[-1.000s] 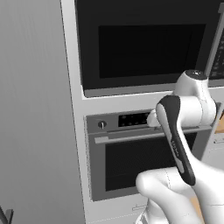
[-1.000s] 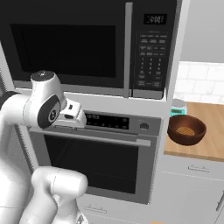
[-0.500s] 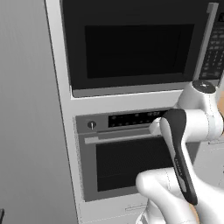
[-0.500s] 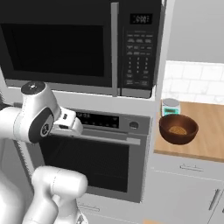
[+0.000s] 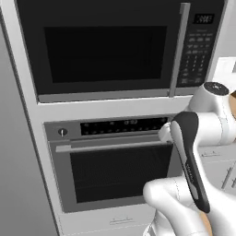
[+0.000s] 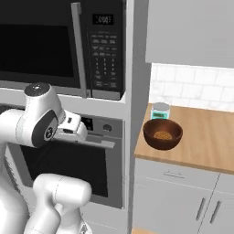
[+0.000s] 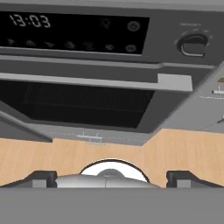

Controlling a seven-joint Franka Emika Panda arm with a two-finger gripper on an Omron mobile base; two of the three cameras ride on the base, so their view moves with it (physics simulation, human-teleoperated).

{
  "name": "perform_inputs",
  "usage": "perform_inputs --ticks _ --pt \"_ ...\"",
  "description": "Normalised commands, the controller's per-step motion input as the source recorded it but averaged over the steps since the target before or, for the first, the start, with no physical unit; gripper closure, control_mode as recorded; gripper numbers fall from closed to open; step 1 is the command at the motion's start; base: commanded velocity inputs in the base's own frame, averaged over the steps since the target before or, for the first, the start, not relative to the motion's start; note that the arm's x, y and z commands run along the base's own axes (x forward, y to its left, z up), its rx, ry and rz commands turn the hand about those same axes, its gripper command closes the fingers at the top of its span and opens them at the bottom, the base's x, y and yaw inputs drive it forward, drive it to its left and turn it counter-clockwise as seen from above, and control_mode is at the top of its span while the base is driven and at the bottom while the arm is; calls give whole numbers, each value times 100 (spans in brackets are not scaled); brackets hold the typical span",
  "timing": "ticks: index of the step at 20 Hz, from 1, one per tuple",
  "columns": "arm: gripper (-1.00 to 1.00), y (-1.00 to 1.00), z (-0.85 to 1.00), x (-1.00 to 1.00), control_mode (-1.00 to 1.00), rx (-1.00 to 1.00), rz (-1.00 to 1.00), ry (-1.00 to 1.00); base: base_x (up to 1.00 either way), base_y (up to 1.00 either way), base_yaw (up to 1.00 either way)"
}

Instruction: Open the microwave, place the bowl with waffle inside the microwave, then close the microwave door and turn it on.

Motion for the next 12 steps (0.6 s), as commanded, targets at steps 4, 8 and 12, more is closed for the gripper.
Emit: perform_inputs --ticks 4,8,12 --pt "-100 0 0 0 100 0 0 0 0 -50 20" --pt "-100 0 0 0 100 0 0 0 -3 -55 24" --pt "-100 0 0 0 100 0 0 0 -5 -59 23"
